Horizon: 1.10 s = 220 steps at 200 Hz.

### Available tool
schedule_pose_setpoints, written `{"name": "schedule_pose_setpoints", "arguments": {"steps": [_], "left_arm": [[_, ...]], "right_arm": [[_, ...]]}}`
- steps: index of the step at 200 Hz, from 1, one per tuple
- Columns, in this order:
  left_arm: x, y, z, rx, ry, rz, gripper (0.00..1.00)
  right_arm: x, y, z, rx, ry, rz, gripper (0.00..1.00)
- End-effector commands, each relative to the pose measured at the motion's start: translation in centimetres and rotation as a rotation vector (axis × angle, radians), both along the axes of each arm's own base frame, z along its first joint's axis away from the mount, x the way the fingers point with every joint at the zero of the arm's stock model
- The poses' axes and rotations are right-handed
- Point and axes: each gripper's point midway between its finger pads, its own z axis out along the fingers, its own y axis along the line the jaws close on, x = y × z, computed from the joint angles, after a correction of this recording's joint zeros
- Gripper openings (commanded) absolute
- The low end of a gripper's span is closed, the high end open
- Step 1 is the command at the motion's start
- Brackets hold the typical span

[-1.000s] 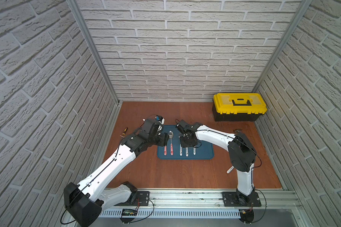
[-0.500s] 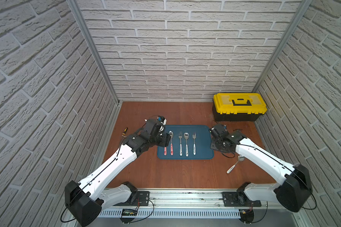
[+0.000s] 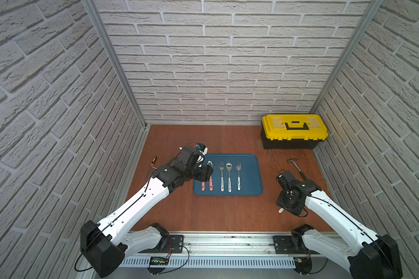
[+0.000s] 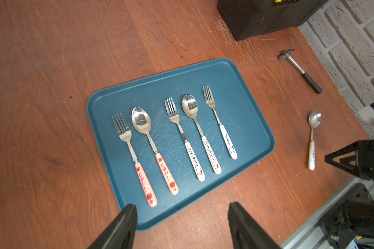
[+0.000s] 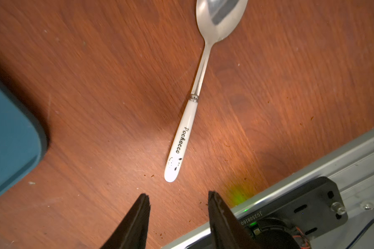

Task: Set the spoon and fork side by side
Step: Pick up the spoon from the center of the board.

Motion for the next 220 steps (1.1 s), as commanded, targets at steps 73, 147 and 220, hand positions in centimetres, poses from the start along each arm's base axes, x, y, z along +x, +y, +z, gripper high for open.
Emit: {"name": "schedule_pose_setpoints", "arguments": {"steps": [73,147,220], "left_arm": [[0.2,-0.8,-0.6,-0.007,-0.002,-0.031,0.72],[0.4,-1.0,-1.1,-0.006,0.016,-0.031,0.72],[0.2,-0.9,-1.3,0.01,0.021,-0.026,0.72]], "right_arm": [[1.6,0.0,-2.3,0.077,0.013,-0.086,0.49],[0.5,-0.7,-3.9,0.093,0.031,-0.122,0.49],[1.1,-0.8,-4.8,0.093,0.044,-0.126,0.32]]}}
